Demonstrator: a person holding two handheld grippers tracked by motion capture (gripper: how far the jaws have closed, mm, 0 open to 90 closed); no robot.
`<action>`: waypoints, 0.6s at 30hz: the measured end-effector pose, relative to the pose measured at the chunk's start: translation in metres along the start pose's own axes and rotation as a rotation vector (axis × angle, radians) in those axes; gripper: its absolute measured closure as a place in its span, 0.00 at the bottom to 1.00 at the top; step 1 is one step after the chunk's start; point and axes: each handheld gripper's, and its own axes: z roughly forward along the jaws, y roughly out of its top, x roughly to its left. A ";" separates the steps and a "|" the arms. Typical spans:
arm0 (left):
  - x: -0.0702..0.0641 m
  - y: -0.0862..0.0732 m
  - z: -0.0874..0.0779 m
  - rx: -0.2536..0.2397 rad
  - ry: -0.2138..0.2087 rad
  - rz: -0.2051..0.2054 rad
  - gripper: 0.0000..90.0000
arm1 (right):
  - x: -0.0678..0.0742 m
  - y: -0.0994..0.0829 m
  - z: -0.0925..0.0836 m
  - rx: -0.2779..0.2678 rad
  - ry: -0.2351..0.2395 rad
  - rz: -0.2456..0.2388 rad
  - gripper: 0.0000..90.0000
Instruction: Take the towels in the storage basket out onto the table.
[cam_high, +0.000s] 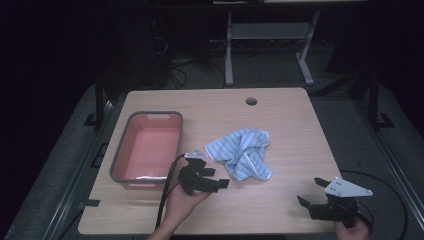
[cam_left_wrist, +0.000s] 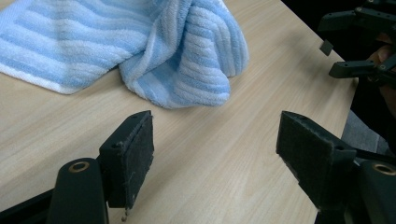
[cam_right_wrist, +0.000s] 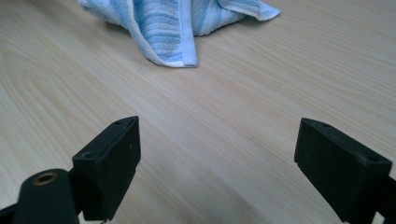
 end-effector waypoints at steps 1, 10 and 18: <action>0.000 0.000 0.000 0.000 0.000 0.000 0.30 | 0.001 0.000 0.000 0.003 0.000 0.005 0.15; 0.000 -0.015 -0.002 -0.006 -0.018 -0.016 0.30 | 0.001 0.000 -0.001 -0.002 -0.003 -0.004 0.15; 0.000 -0.027 -0.001 0.003 -0.011 -0.015 0.29 | 0.001 0.000 -0.001 0.005 -0.002 0.003 0.15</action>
